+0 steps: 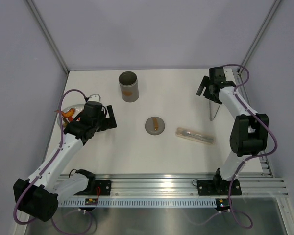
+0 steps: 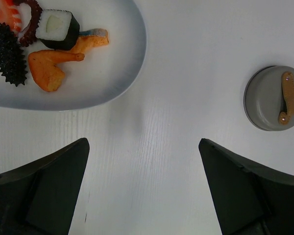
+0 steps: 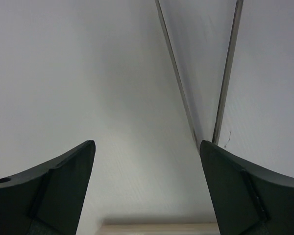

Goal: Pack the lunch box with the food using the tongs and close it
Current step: Pick up the clamp at the center of the board.

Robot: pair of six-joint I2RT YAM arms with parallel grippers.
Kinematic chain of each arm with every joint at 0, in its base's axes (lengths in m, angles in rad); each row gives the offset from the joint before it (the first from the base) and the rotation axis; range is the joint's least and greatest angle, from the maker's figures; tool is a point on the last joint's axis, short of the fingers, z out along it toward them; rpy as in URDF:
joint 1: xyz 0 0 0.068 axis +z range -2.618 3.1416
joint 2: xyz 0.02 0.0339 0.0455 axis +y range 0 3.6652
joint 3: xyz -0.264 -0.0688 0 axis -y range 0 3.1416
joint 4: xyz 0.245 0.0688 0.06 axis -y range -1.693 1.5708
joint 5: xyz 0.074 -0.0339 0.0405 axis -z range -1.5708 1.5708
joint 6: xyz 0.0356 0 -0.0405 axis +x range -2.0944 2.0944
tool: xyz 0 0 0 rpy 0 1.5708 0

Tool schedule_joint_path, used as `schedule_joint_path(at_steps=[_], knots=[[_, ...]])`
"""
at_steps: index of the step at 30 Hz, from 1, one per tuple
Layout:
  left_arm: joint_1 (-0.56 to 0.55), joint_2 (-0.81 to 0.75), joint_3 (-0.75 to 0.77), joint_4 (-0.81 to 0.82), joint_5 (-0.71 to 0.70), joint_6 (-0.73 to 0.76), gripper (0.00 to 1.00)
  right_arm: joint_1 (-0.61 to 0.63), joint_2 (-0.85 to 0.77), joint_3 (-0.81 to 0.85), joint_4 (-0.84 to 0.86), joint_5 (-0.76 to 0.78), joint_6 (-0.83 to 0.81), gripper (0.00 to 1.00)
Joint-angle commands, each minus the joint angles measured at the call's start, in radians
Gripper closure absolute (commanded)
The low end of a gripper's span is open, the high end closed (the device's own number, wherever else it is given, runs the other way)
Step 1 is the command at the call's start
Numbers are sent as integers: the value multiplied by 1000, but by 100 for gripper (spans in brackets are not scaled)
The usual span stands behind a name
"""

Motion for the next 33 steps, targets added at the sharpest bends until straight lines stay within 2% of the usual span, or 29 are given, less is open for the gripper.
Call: schedule_joint_path(at_steps=[1,3,8,10,13,14,17,18,20,21,22,26,29,33], knots=[[1,-11,40,20,15,-8,1,-43,124,119,-36,-4,-61,5],[3,-17,40,18,12,-10,1,-61,222,172,-68,-12,-74,12],[3,-17,35,14,12,-16,1,-81,353,298,-88,-9,-113,21],[1,-14,35,6,14,-22,1,-110,406,338,-102,-18,-123,29],[3,-14,35,0,15,-28,1,-116,463,369,-114,-23,-128,36],[1,-14,35,0,17,-30,1,-116,472,371,-116,-24,-131,43],[1,-22,35,-2,12,-33,1,-116,483,358,-102,-38,-139,54],[1,-21,35,-5,12,-31,1,-116,479,352,-96,-37,-143,63],[3,-25,40,-9,12,-33,1,-116,465,331,-85,-43,-150,74],[3,-28,40,-9,11,-33,1,-115,445,325,-84,-41,-151,96],[3,-33,40,-12,11,-31,1,-115,436,317,-87,-35,-150,100],[1,-45,64,-29,6,-28,1,-107,336,269,-88,-12,-153,100],[1,-57,95,-55,-8,-22,1,-89,200,228,-82,-35,-146,100],[1,-73,132,-94,-25,-22,1,52,89,216,-126,8,-157,100]])
